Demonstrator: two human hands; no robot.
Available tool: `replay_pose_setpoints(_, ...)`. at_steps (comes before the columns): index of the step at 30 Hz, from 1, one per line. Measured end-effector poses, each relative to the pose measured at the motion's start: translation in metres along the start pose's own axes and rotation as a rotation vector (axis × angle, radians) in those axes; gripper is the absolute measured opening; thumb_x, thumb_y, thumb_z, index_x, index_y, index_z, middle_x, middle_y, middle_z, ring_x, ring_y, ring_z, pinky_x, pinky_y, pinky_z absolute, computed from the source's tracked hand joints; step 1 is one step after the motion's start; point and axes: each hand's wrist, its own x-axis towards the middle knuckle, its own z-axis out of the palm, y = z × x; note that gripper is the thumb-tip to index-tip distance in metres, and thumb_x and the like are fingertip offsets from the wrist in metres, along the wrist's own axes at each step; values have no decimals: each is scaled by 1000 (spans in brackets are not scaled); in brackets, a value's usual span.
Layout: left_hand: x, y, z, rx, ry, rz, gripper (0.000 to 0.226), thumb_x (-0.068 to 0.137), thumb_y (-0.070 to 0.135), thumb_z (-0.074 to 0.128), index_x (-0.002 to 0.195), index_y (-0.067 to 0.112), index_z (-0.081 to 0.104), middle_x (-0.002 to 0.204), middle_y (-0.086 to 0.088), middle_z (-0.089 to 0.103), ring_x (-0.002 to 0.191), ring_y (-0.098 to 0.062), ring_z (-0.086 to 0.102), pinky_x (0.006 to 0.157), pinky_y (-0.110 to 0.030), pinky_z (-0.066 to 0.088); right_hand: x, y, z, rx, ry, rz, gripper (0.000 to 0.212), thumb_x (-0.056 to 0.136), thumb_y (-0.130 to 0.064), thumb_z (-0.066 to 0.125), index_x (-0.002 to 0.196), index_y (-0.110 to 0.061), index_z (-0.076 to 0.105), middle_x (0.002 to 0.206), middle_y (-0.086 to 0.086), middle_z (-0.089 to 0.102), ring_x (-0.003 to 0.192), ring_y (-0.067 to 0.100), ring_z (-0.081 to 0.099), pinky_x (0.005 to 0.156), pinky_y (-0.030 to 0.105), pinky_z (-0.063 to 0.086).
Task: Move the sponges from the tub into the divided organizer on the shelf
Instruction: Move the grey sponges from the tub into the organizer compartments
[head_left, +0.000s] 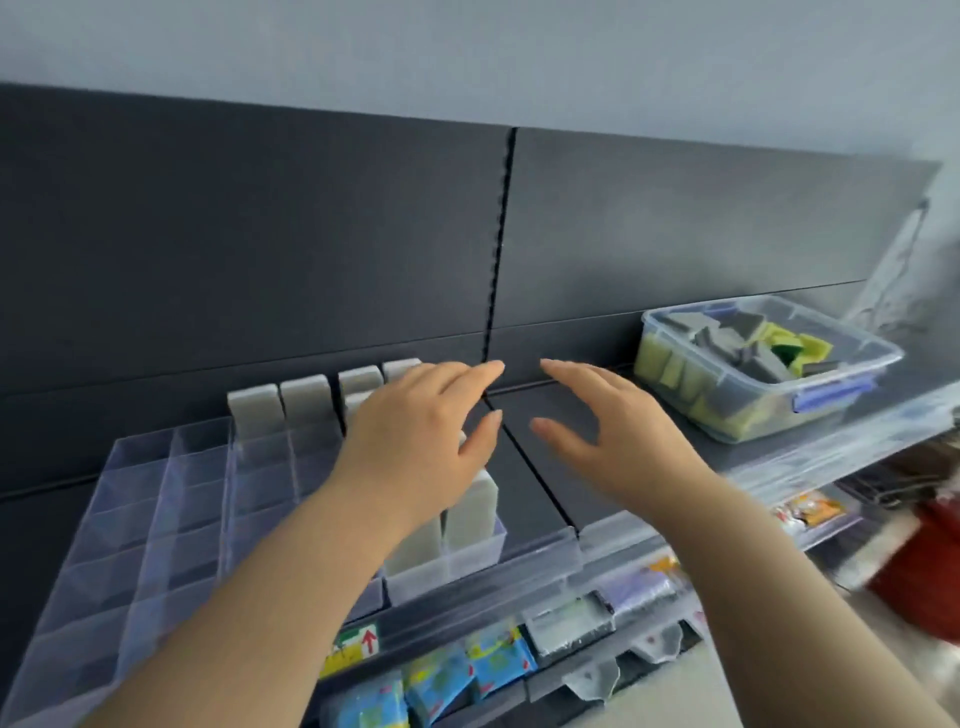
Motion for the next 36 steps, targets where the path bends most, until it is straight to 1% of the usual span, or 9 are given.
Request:
replay_pose_setpoints(5,-8,100,72,-162,-195,20,44,93,34,44,137,27,41,127,9,54,116,-12,46,83,-30,44,-99,83,-48,-57,-50,240,59,85,-47,57,138,-33,37,139,-12,43,124,7,40,93,16,28)
replay_pose_setpoints(7,-19,133,102,-188,-284,30,45,94,35,41,139,31,37,130,11,50,117,-10,43,85,-28,41,-138,113,-60,-68,-81,354,58,85,-44,58,138,-33,37,140,-8,43,123,11,43,95,22,33)
replay_pose_setpoints(9,-33,162,127,-207,-378,31,44,94,36,40,138,34,36,131,13,49,118,-10,44,84,-27,40,-175,138,-68,-77,-95,452,57,85,-42,59,137,-32,38,139,-4,45,123,14,44,99,26,34)
replay_pose_setpoints(13,-56,201,163,-258,-526,25,43,93,34,41,136,35,38,132,13,48,116,-12,46,87,-28,41,-236,169,-70,-76,-102,590,55,86,-43,58,136,-33,39,136,-6,47,122,13,44,94,21,32)
replay_pose_setpoints(19,-48,227,199,-318,-590,1,42,93,32,41,135,32,39,128,9,51,111,-13,49,86,-31,46,-268,202,-67,-45,-90,666,52,87,-43,57,135,-33,40,135,-9,47,119,7,45,93,17,32)
replay_pose_setpoints(23,-24,230,226,-354,-581,13,41,94,30,41,134,33,39,125,11,52,107,-11,50,79,-26,44,-254,232,-64,-30,-94,692,53,87,-43,56,135,-36,37,136,-9,46,120,8,45,95,20,34)
replay_pose_setpoints(28,35,225,264,-393,-485,22,43,92,28,46,135,32,43,127,11,52,113,-11,48,86,-31,45,-202,289,-65,-28,-77,679,51,87,-41,57,135,-35,39,134,-10,47,121,8,44,97,22,34)
replay_pose_setpoints(32,109,214,290,-424,-348,66,42,90,22,53,132,23,50,118,7,59,108,-15,51,79,-32,46,-135,328,-82,-4,43,635,47,86,-40,59,130,-37,44,129,-12,51,106,4,53,93,21,40)
replay_pose_setpoints(36,168,205,309,-467,-197,123,41,85,13,61,125,15,57,108,2,64,101,-19,56,72,-31,48,-76,353,-101,31,193,557,43,86,-38,58,127,-39,46,121,-18,51,115,5,49,100,33,42)
